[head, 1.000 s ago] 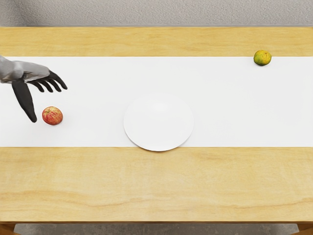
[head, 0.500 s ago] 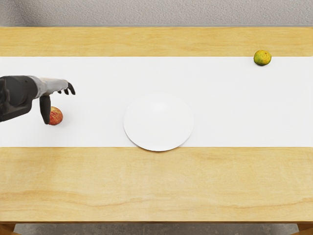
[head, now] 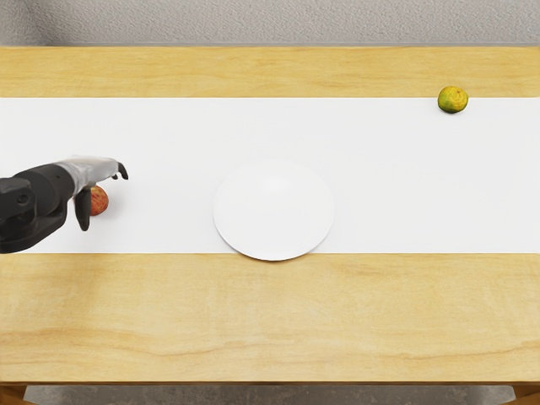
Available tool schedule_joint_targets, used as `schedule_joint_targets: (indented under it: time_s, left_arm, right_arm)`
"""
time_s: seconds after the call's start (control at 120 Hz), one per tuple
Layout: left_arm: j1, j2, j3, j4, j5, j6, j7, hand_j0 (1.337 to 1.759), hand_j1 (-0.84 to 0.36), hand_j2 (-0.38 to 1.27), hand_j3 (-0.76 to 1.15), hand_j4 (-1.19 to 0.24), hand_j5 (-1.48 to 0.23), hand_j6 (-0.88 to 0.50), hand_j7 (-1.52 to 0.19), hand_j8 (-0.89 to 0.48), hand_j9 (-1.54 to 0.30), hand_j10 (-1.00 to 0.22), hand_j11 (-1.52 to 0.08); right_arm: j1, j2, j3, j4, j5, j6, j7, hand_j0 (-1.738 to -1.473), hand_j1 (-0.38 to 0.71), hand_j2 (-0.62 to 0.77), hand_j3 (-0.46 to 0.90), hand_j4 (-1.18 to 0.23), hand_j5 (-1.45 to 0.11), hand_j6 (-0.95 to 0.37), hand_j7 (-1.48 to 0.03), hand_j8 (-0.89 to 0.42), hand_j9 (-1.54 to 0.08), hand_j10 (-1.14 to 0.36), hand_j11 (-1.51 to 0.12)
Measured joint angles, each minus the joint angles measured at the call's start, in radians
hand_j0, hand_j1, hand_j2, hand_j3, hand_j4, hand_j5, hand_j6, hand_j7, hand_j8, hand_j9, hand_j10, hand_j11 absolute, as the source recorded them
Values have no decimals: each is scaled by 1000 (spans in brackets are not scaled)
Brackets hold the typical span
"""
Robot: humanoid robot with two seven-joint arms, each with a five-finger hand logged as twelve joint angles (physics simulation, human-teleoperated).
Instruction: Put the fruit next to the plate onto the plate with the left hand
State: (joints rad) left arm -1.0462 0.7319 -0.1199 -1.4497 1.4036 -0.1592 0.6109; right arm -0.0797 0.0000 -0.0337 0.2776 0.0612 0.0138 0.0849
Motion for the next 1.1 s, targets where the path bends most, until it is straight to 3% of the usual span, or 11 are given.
schedule_joint_targets:
  time_s: [0.458,1.1]
  left_arm:
    - [20,-21,13,50,39,45,0,1658,-47,71,0,-338,-434,-340,-433,-339,-433,-338,-433]
    - [27,-22,48,79,44,51,0,1657,-268,122,0,-547,-669,-457,-692,-525,-691,-534,-690]
  right_arm:
    - [0,0,0,0,0,0,0,-1658,-305,-7,0,-36,-47,-36,-47,-36,-47,-36,-47]
    - [0,0,0,0,0,0,0,-1658,-305,-7,0,-36,-47,-36,-47,-36,-47,-36,-47]
